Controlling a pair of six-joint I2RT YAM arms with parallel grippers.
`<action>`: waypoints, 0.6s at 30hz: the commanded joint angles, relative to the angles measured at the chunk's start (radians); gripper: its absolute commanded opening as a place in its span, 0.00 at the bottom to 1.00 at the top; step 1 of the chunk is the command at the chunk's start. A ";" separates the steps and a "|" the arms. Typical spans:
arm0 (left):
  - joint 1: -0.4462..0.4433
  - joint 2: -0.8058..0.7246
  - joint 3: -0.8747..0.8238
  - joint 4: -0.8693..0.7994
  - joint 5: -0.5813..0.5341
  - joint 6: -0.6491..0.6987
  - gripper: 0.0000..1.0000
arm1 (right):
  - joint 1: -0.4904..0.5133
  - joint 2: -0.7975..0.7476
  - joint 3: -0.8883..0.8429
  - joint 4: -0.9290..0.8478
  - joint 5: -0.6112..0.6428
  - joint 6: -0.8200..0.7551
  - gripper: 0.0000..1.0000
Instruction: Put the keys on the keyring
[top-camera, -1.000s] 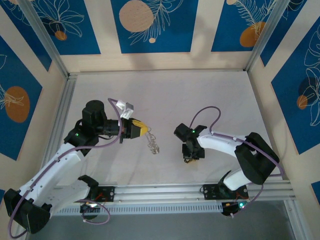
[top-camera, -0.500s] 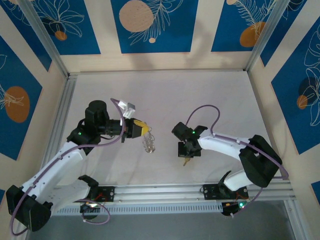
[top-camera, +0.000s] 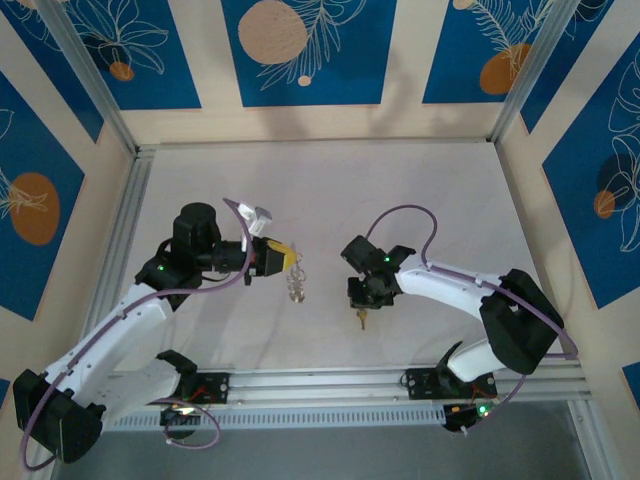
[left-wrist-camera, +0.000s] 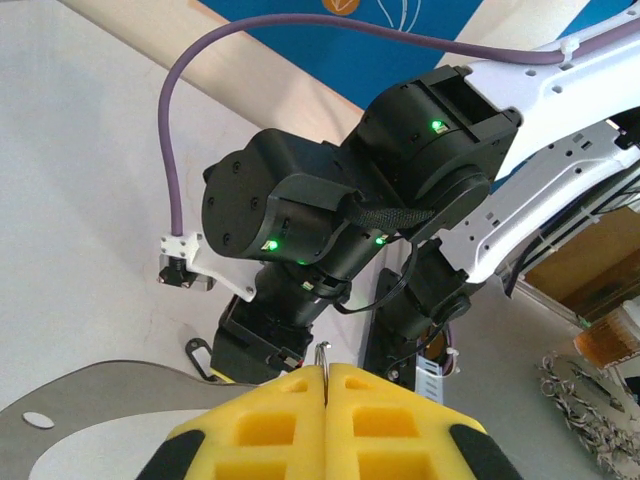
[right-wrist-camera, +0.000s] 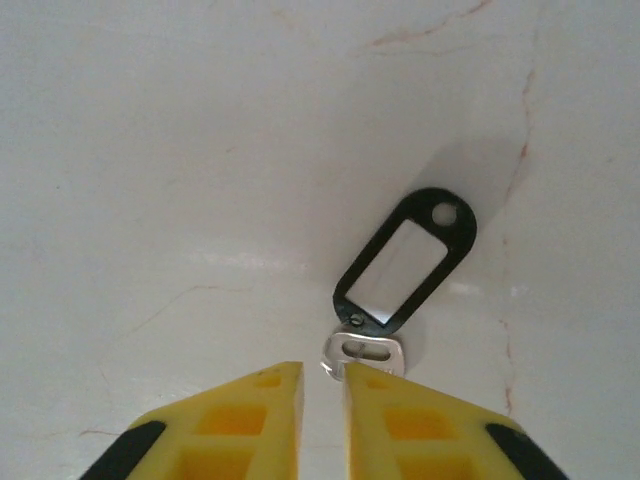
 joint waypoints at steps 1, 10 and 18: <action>0.012 -0.024 0.002 -0.009 -0.009 0.016 0.00 | -0.007 0.017 -0.017 0.014 -0.035 -0.018 0.21; 0.012 -0.028 0.000 -0.018 -0.013 0.019 0.00 | 0.030 0.065 0.004 -0.036 0.006 -0.074 0.35; 0.016 -0.027 -0.003 -0.012 -0.014 0.012 0.00 | 0.091 0.153 0.084 -0.103 0.104 -0.098 0.35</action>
